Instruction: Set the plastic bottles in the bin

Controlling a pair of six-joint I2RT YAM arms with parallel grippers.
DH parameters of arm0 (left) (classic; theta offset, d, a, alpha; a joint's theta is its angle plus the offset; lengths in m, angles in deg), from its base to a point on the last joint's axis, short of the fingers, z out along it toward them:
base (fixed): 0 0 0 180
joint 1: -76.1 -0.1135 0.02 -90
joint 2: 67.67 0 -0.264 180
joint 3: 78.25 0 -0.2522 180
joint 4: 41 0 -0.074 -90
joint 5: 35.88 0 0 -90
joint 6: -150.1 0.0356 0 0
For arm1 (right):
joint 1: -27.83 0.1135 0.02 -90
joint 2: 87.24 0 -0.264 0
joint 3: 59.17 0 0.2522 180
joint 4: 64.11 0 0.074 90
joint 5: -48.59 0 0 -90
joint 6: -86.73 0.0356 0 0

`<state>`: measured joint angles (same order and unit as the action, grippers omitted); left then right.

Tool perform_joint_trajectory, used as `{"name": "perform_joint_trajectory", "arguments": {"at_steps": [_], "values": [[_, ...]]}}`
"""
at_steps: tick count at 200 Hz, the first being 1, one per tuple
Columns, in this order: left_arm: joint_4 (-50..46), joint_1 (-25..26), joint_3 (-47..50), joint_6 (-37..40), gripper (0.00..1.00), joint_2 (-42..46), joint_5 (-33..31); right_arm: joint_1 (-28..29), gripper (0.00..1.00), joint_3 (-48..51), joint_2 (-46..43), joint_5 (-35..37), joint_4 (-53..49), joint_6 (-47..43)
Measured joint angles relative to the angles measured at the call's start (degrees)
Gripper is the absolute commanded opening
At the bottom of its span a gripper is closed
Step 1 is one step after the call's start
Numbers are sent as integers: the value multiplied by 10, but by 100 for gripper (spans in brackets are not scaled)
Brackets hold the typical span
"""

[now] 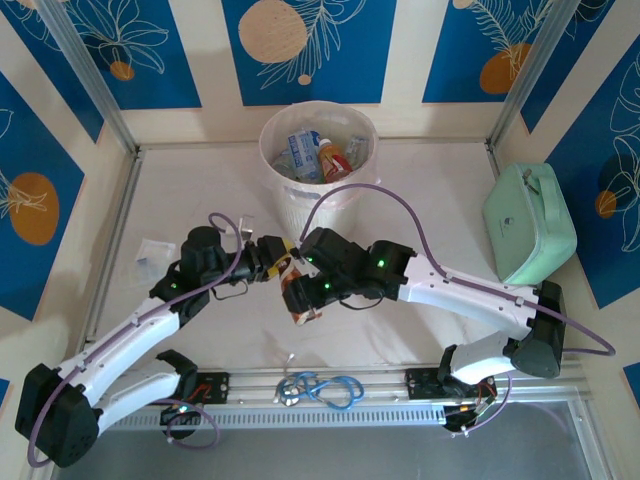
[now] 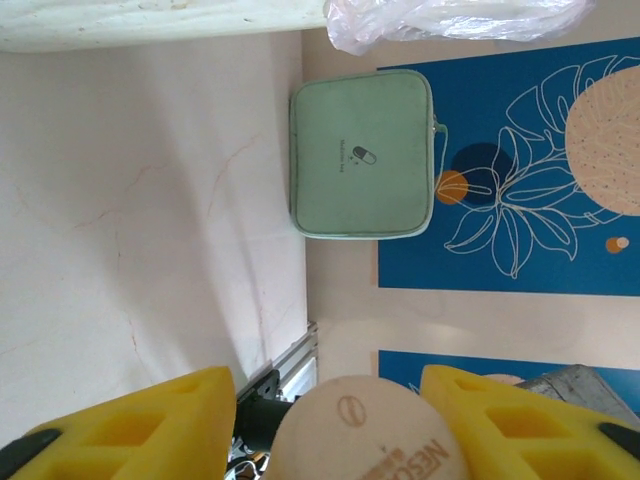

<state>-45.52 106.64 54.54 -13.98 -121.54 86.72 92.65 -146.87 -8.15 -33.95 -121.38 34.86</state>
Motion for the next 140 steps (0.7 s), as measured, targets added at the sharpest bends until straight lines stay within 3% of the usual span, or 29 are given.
{"name": "perform_joint_trajectory", "arguments": {"at_steps": [60,73,91,140], "values": [[52,-1,27,-42,35,0,-5,-1,56,-2,-1,0,-3,8],[59,-1,32,-50,34,0,-9,-2,63,-2,-2,0,-3,12],[70,-3,35,-70,33,-3,-13,-7,82,-2,-10,1,2,15],[109,-13,47,-113,33,-4,-18,-14,87,17,-53,-2,31,30]]}}
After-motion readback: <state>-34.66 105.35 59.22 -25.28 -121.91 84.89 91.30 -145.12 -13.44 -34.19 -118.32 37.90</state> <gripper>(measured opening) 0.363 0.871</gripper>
